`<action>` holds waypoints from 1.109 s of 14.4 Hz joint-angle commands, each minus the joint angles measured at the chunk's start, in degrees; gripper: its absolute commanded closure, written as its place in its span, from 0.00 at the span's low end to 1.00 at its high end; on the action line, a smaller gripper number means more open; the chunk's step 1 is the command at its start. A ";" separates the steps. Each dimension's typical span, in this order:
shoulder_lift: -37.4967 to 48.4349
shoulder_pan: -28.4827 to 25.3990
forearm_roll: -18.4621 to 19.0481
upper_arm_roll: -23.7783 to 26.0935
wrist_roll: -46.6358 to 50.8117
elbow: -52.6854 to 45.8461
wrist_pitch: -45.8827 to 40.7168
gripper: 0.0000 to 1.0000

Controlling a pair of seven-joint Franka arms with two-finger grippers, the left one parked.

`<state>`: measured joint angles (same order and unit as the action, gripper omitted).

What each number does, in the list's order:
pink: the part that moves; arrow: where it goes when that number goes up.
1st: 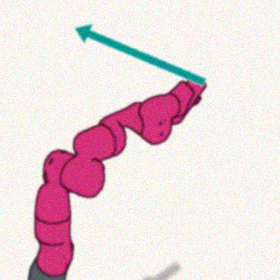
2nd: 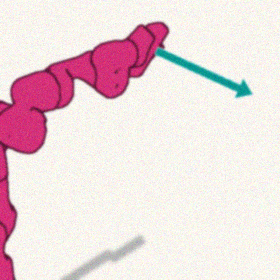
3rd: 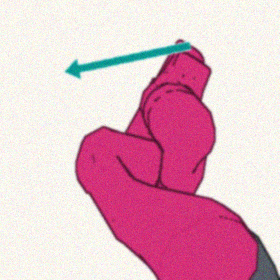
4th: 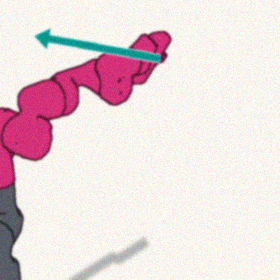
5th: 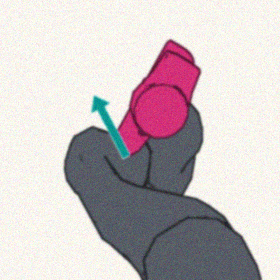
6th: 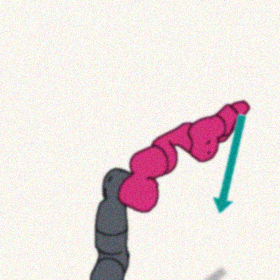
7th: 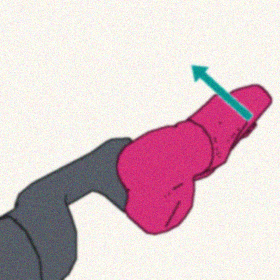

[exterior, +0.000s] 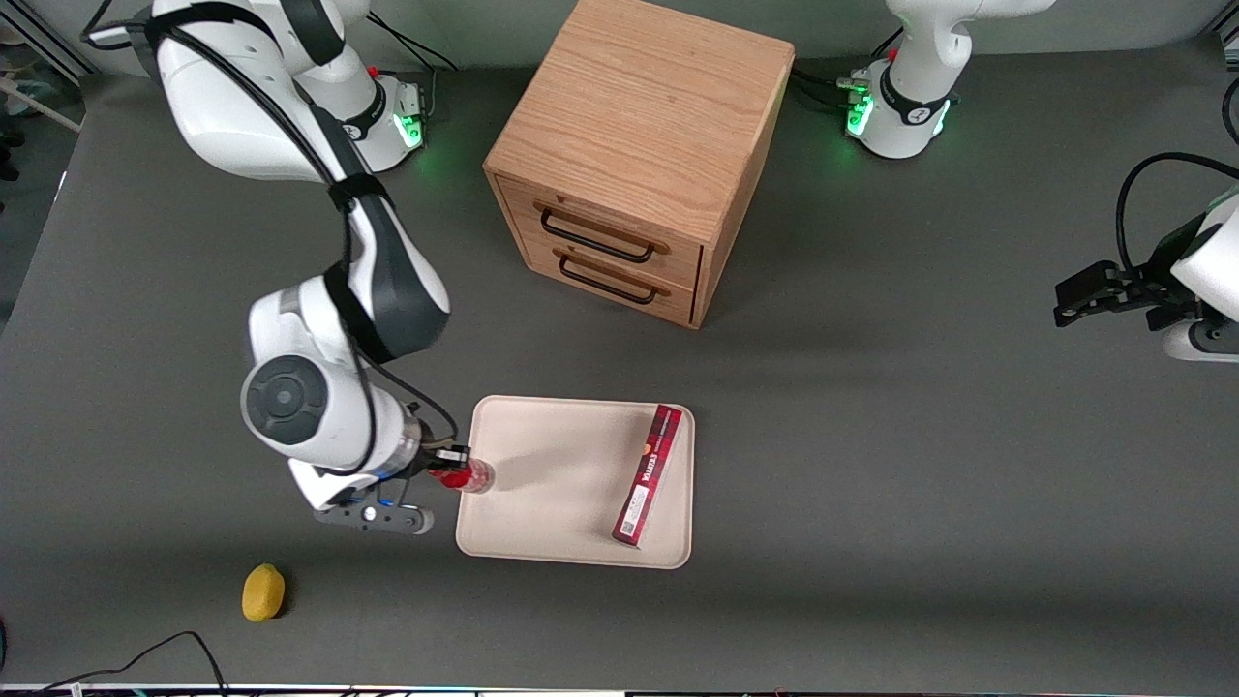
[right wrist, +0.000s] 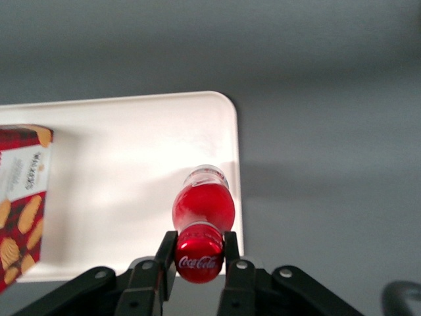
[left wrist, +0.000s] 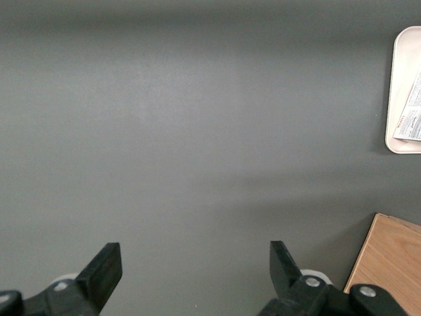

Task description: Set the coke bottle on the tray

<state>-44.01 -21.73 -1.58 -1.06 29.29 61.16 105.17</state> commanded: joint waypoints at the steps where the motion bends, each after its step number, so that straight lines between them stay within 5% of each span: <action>1: -2.65 -0.95 0.00 -0.52 2.52 -2.45 3.18 1.00; 6: -4.77 -1.03 0.27 -0.78 2.35 -2.36 6.71 1.00; 8: -4.59 -1.38 1.05 -0.79 2.44 -2.44 6.71 0.28; 9: -3.90 -1.30 1.06 -0.79 2.52 -2.27 6.63 0.00; 11: 1.52 -1.12 0.88 -0.52 2.70 3.84 5.84 0.00; 16: 29.72 -0.34 0.00 0.00 1.47 36.87 7.68 0.00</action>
<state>-31.18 -22.42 -1.39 -1.40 30.54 77.74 111.11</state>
